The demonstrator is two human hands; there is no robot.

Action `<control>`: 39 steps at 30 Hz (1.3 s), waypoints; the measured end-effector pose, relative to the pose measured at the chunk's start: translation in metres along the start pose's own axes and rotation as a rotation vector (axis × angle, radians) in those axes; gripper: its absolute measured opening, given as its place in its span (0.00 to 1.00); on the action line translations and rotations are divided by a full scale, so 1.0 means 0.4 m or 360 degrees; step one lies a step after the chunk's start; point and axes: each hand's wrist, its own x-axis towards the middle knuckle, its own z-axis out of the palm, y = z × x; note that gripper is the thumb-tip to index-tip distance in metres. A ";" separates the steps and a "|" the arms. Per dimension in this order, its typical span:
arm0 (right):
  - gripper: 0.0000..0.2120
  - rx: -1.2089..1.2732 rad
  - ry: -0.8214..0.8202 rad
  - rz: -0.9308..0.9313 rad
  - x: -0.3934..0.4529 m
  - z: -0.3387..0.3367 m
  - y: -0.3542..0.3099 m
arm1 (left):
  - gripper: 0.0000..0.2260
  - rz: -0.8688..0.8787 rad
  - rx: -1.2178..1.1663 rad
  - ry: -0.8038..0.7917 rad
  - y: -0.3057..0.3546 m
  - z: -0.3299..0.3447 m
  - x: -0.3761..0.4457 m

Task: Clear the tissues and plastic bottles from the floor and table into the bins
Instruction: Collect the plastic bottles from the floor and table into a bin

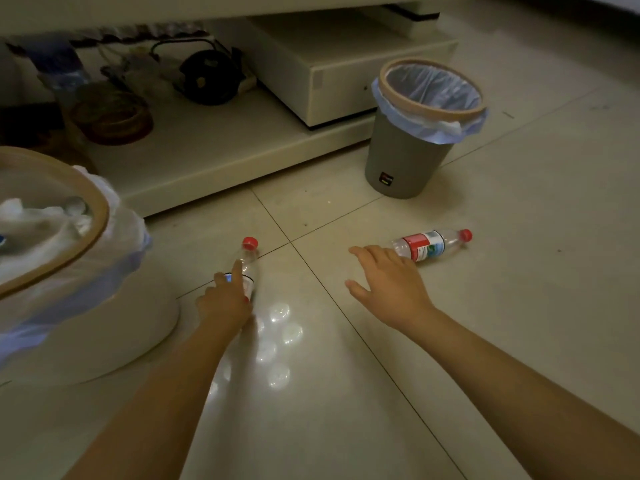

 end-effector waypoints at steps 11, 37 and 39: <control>0.25 -0.0015 0.0044 -0.0043 0.103 -0.079 0.051 | 0.35 0.0106 -0.0335 0.0160 0.103 -0.070 -0.018; 0.25 0.0161 -0.0389 0.0352 0.224 0.038 0.424 | 0.40 0.0268 -0.0561 0.0261 0.492 -0.124 0.029; 0.25 0.0175 -0.0495 0.0361 0.235 0.068 0.451 | 0.39 0.0249 -0.0557 0.0276 0.510 -0.115 0.041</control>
